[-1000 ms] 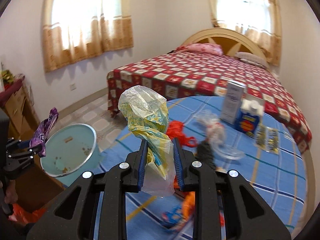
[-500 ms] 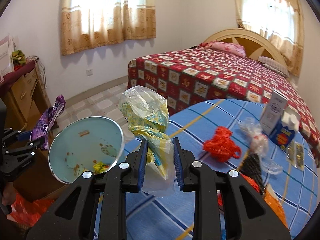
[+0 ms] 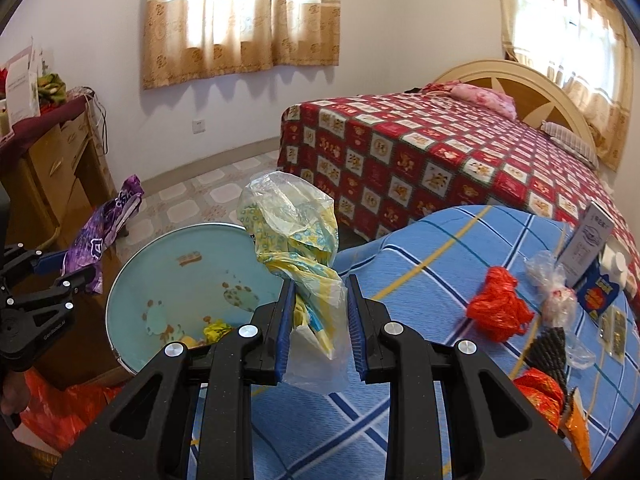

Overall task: Collect trash
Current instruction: 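Carry the purple bag with the left tool while the right tool carries the translucent bag over the bin, then open both tools to drop the purple and translucent bags into the bin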

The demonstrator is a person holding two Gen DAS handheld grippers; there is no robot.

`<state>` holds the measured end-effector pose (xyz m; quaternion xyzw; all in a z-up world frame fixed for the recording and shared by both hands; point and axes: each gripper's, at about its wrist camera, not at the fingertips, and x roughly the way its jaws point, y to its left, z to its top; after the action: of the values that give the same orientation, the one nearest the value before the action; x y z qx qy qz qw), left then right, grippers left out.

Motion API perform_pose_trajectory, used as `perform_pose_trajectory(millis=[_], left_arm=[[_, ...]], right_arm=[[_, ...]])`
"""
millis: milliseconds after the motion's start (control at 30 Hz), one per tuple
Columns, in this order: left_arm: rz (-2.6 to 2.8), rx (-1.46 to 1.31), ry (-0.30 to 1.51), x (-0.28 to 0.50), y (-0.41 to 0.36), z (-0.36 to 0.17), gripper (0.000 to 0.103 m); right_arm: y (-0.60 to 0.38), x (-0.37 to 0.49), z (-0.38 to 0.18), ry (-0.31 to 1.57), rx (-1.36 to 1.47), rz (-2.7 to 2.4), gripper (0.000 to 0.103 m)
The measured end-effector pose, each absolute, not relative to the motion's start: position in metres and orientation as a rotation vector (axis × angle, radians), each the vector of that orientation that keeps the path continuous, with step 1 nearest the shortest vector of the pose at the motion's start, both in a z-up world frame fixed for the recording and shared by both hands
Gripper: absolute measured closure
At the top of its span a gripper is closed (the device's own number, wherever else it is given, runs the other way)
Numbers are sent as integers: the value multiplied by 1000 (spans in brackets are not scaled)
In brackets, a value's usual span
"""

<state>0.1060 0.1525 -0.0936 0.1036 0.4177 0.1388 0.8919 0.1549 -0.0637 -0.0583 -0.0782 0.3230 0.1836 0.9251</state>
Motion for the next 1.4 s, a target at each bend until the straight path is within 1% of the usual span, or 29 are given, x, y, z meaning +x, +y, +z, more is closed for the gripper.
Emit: perform_pose_trajectory(millis=[1267,1300,1333,1367,1400], left_arm=[[277,205,880,109,150,-100,69],[272,204,879,109,149,-101,69],[266,199,878,108,148,-100,66],[257,196,874,108,145,-99,64],[255,197,869,107,144,-97,59]], right_arm=[[-37,153,-67,679,-203,436,76],[-36,154,-67,682,-202,444,76],[-35,154,-67,683,-201,450,75],[-34,154,-68,685,-198,461,71],[-34,155,-69,689,-193,474,65]])
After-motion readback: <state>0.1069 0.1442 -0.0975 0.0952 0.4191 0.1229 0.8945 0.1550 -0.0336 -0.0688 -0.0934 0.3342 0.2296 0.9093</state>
